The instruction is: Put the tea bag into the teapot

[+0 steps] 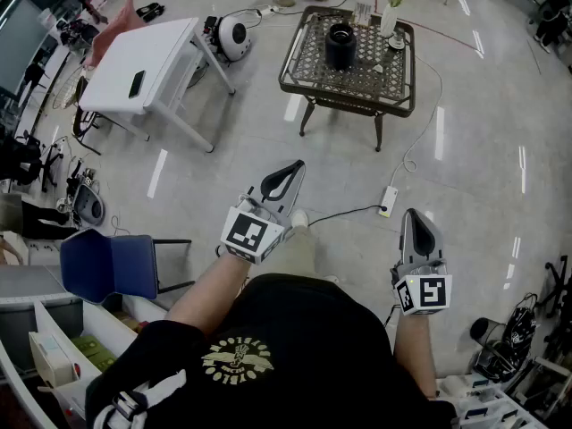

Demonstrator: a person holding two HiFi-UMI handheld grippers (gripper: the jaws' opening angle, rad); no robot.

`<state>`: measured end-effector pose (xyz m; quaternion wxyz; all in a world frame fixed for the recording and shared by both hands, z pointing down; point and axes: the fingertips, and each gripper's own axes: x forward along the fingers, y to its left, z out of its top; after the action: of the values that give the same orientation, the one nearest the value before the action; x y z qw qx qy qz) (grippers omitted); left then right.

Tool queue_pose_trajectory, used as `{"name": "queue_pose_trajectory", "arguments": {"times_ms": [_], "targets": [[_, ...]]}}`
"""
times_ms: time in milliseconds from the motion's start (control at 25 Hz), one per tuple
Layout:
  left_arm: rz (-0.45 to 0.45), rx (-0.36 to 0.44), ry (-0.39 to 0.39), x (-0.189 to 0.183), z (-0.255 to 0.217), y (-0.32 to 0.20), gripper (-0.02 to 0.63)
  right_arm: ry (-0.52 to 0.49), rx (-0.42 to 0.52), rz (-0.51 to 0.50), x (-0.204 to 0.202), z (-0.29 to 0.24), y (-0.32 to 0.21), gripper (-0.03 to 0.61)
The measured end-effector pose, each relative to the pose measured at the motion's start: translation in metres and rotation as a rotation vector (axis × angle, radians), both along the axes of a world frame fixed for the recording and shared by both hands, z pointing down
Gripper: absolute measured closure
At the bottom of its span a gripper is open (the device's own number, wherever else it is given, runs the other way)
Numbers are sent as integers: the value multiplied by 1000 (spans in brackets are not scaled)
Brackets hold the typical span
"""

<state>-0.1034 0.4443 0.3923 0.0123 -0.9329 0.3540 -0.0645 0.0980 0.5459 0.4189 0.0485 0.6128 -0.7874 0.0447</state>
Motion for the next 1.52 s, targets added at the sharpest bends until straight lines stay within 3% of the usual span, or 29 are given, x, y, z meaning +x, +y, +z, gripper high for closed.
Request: {"name": "queue_pose_trajectory", "arguments": {"times_ms": [600, 880, 1200, 1520], "targets": [[13, -41, -32, -34, 41, -185, 618, -45, -42, 18, -20, 24, -174, 574], [47, -20, -39, -47, 31, -241, 618, -1, -61, 28, -39, 13, -234, 574], [66, -47, -13, -50, 28, -288, 618, -4, -59, 39, -54, 3, -270, 574], [42, -88, -22, -37, 49, -315, 618, -8, -96, 66, -21, 16, -279, 574]]}}
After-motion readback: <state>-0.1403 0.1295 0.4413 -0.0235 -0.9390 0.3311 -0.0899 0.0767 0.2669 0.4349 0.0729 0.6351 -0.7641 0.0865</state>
